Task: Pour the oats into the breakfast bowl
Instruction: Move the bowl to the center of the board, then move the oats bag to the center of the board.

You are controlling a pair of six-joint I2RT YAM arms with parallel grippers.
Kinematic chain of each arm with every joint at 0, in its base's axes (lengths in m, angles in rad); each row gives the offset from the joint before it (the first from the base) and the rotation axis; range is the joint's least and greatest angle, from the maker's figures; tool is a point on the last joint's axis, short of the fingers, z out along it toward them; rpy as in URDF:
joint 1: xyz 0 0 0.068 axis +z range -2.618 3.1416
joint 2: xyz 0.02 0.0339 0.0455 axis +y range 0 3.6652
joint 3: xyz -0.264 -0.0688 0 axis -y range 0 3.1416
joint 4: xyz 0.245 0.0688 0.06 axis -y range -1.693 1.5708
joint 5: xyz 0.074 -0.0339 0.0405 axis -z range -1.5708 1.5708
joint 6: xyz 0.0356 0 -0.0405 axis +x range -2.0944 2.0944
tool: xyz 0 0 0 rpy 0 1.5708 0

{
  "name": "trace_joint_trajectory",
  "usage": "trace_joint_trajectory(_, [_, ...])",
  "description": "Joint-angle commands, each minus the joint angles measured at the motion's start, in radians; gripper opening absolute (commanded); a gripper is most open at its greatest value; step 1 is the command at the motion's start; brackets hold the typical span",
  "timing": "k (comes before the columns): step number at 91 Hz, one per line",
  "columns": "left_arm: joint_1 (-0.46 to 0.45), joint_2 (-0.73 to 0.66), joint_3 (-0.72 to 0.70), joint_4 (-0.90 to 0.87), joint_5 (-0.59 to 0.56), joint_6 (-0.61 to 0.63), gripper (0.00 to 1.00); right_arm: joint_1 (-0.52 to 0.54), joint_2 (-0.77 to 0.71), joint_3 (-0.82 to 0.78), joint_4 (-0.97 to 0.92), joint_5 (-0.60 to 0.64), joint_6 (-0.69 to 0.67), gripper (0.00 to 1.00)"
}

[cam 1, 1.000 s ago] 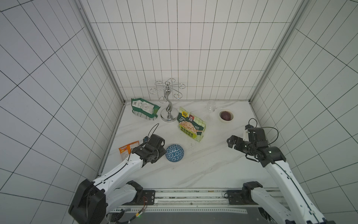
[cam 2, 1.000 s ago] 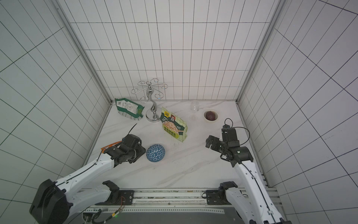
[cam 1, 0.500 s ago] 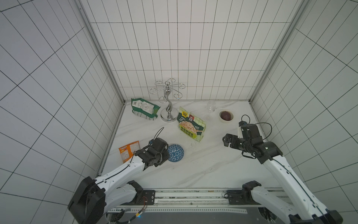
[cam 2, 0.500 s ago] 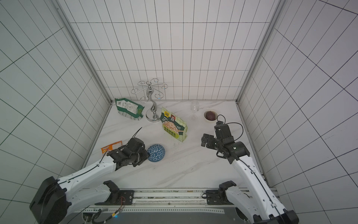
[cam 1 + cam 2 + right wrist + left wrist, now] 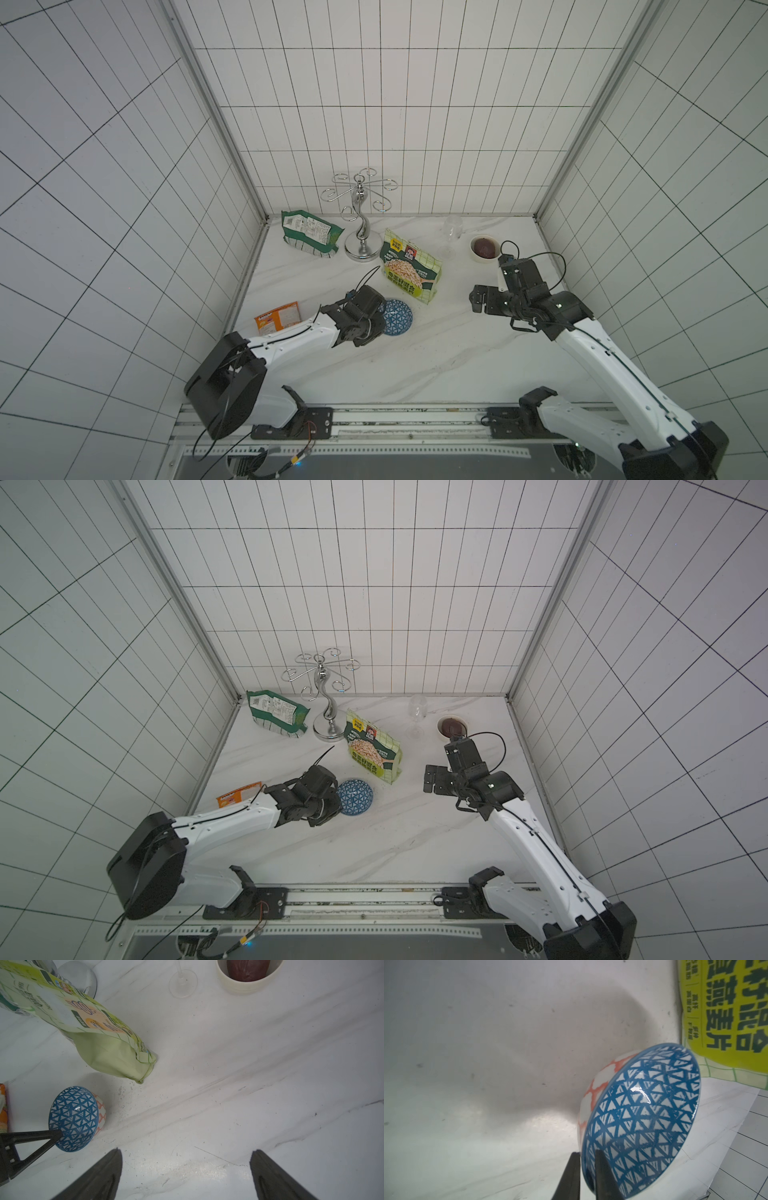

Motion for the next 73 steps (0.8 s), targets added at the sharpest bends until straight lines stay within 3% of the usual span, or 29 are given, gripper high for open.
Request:
trace_joint_trajectory(1, [-0.030,0.049,0.080,0.050,0.003,0.022,0.17,0.029,0.030,0.052,-0.005,0.028,-0.041,0.99])
trace_joint_trajectory(18, [-0.037,0.070,0.112,0.034,0.008,0.039,0.25,0.058,0.105,0.134,0.020,0.021,-0.112,0.99])
trace_joint_trajectory(28, [-0.031,0.018,0.089,0.004,-0.017,0.050,0.55,0.074,0.173,0.218,0.035,0.006,-0.171,0.99])
trace_joint_trajectory(37, [-0.020,-0.064,0.066,-0.051,-0.063,0.069,0.70,0.097,0.266,0.309,0.047,0.001,-0.226,0.99])
trace_joint_trajectory(53, [-0.002,-0.249,-0.007,-0.152,-0.203,0.101,0.75,0.135,0.459,0.489,0.054,0.001,-0.344,0.99])
trace_joint_trajectory(60, [0.014,-0.321,-0.050,-0.175,-0.211,0.105,0.76,0.141,0.543,0.561,0.054,-0.015,-0.398,1.00])
trace_joint_trajectory(73, [0.021,-0.448,-0.111,-0.197,-0.202,0.107,0.78,0.143,0.684,0.675,0.058,-0.031,-0.452,0.91])
